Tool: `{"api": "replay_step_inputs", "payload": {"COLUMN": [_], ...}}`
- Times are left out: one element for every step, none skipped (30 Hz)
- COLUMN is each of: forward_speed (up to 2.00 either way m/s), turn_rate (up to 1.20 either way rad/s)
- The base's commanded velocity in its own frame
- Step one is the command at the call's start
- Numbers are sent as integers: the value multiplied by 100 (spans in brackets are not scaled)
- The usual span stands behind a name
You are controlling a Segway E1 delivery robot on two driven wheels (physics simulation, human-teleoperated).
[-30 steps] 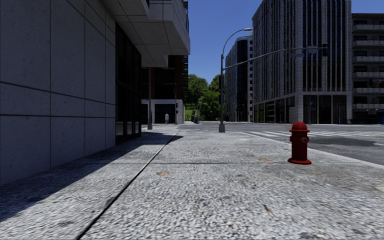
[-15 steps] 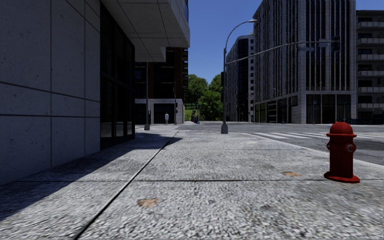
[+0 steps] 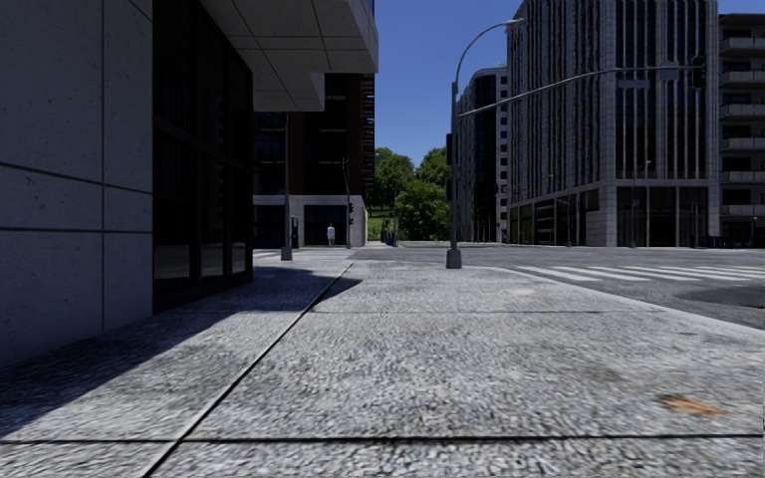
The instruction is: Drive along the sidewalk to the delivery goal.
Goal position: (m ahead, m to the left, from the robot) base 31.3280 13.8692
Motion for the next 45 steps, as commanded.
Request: {"api": "replay_step_inputs", "payload": {"forward_speed": [200, 200, 200, 200, 200, 200, 200, 200, 200, 200, 200, 200, 200, 200, 200, 200, 200, 200, 200, 200, 200, 200, 200, 200, 200, 200, 200, 200, 200, 200, 200, 200, 200, 200, 200, 200, 200, 200, 200, 200, 200, 200, 200, 200, 200], "turn_rate": [0, 0, 0, 0, 0, 0, 0, 0, 0, 0, 0, 0, 0, 0, 0, 0, 0, 0, 0, 0, 0, 0, 0, 0, 0, 0, 0, 0, 0, 0, 0, 0, 0, 0, 0, 0, 0, 0, 0, 0, 0, 0, 0, 0, 0]}}
